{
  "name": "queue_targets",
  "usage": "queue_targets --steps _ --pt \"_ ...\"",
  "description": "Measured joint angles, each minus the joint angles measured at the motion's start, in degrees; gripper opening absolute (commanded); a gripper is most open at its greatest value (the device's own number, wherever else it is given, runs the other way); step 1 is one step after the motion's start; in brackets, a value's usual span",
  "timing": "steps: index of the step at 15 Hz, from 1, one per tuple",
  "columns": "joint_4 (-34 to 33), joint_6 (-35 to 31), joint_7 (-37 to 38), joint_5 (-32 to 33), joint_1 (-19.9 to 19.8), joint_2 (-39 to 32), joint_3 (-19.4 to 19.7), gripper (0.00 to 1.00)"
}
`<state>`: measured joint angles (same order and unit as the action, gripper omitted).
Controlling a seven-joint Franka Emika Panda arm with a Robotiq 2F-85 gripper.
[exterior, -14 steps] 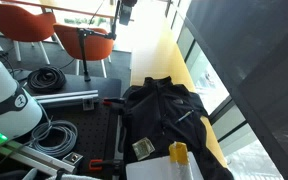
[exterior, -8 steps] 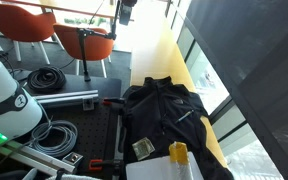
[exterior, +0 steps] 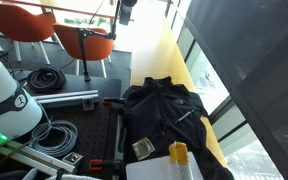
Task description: Pull the zipper closed on the jumper
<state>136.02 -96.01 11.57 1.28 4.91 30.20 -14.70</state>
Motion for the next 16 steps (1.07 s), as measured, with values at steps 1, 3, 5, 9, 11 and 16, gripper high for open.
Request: queue_targets --steps 1,3,5,9,11,16 --pt "0.0 0.0 0.0 0.0 0.0 0.0 0.0 1.0" --pt "0.1 0.0 0.0 0.3 0.1 0.0 0.1 1.0" --pt "0.4 -0.6 -0.1 1.8 0.1 0.0 0.4 1.0" --pt "3.7 -9.2 -0.9 8.3 0.0 -0.1 1.5 1.0" --pt "6.6 -16.6 -1.0 10.8 -0.3 -0.7 2.5 1.0" --pt "13.1 -36.0 1.0 16.7 -3.3 -7.3 3.1 1.0"
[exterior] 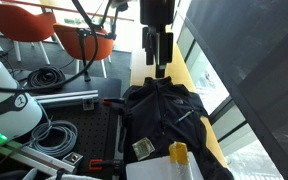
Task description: Pull the zipper closed on the jumper
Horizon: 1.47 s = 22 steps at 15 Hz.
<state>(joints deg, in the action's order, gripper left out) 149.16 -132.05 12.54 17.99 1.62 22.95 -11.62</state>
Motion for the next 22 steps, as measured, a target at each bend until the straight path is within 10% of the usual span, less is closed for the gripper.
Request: queue_targets --steps 12,22 --pt "-9.9 -23.4 -3.6 4.0 -3.3 -35.9 6.9 1.0" --pt "-28.7 -24.6 -5.8 3.8 5.5 -57.6 12.6 1.0"
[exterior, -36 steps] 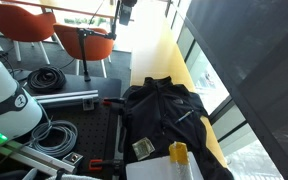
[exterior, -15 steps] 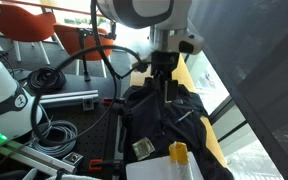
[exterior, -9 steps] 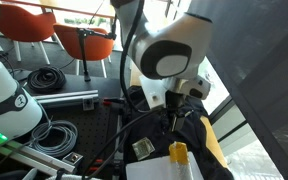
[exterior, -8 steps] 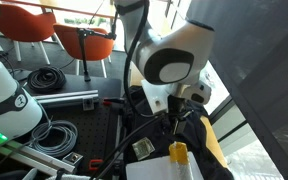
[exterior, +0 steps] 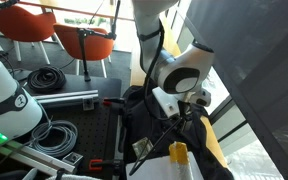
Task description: Pull the zipper closed on the jumper
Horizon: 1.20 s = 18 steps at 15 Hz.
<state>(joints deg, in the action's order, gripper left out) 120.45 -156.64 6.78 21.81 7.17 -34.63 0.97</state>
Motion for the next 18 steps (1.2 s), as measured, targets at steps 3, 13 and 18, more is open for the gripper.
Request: queue_targets --steps 3,13,18 --pt "-1.8 0.0 1.2 0.0 3.5 -2.4 1.6 1.0" --pt "-0.3 0.0 2.4 0.1 7.5 -2.9 7.1 1.0" --pt "0.0 -0.2 2.4 0.1 7.6 -4.4 7.7 1.0"
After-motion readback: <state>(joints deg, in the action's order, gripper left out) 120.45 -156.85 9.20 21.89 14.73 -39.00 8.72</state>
